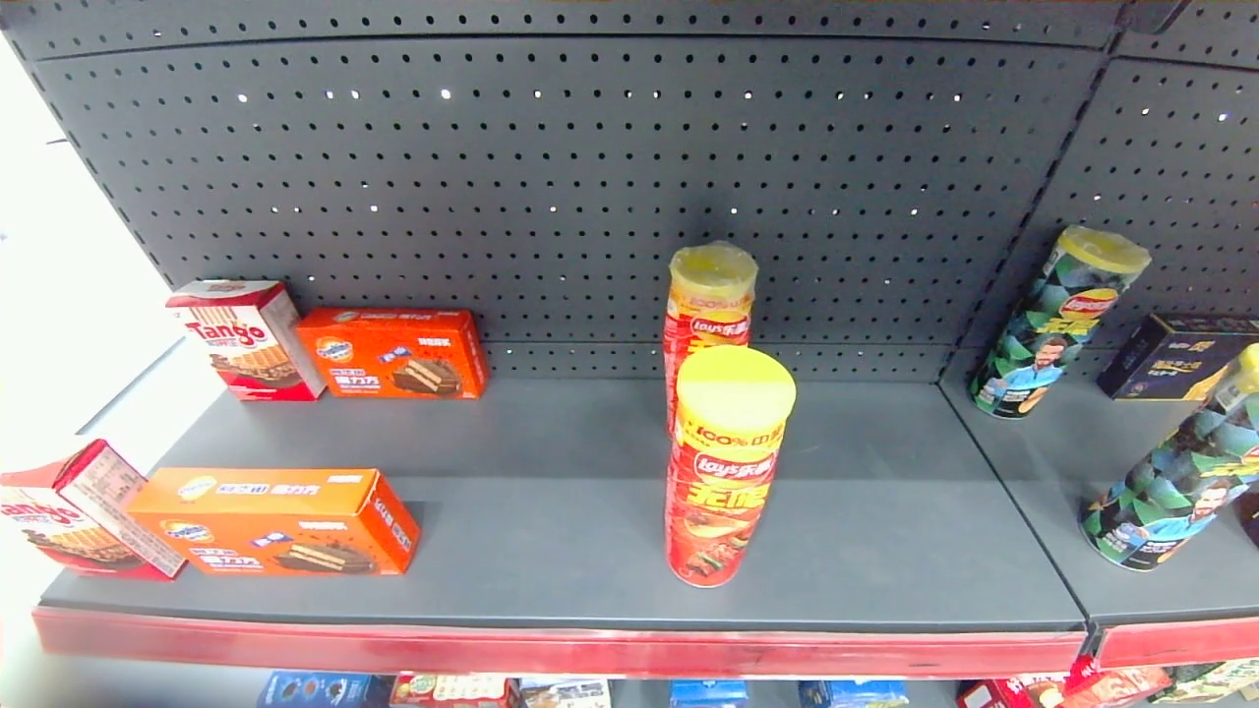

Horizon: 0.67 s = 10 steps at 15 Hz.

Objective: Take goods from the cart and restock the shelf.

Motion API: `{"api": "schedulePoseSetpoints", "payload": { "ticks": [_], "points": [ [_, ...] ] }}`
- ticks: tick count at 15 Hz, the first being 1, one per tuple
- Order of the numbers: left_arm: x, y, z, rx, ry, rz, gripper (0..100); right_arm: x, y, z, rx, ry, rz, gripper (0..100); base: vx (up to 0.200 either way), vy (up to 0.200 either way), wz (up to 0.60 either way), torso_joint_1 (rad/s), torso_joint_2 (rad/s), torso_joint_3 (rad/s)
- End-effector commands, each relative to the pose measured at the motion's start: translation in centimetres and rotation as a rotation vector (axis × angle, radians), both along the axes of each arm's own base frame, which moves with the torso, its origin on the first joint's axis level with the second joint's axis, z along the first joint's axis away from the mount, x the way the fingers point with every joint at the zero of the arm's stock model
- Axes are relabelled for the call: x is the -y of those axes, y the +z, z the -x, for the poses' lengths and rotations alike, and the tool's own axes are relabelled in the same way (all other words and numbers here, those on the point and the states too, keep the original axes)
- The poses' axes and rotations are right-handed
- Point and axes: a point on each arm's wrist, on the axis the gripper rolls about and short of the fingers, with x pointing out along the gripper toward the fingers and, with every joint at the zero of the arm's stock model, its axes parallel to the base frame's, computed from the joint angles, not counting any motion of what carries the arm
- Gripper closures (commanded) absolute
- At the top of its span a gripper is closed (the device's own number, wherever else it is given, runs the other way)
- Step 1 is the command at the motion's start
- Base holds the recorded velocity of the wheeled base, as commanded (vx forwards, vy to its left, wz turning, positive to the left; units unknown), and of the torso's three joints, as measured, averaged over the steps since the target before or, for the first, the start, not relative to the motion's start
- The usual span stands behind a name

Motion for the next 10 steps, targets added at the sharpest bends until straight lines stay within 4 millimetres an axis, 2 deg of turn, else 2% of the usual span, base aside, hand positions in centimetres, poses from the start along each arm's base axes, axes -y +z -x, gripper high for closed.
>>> {"api": "schedulePoseSetpoints", "payload": {
  "ticks": [1,3,6,9,10],
  "points": [
    [0.0,-0.01,-0.01,-0.002,-0.001,-0.003,0,0.0,-0.01,0.0,0.0,0.002,0.0,0,0.0,0.0,0.0,0.0,0.0,0.0],
    [0.0,-0.01,-0.01,-0.002,0.0,-0.008,0,0.0,-0.04,-0.01,0.0,0.004,0.0,0,0.0,0.0,0.0,0.0,0.0,0.0],
    [0.0,0.03,0.0,-0.001,0.005,0.008,0,0.0,-0.04,-0.01,0.0,0.004,0.0,0,-0.2,0.0,0.0,0.01,0.01,0.002],
    [-0.01,-0.01,-0.01,-0.002,0.005,0.008,0,0.0,-0.04,-0.01,0.0,0.002,0.0,0,0.0,0.0,0.0,0.0,0.0,0.0],
    [0.0,-0.01,-0.01,-0.002,0.002,0.002,0,0.0,-0.04,-0.01,0.0,0.002,0.0,0,0.0,-0.2,0.0,-0.017,-0.01,0.007]
  ]
}}
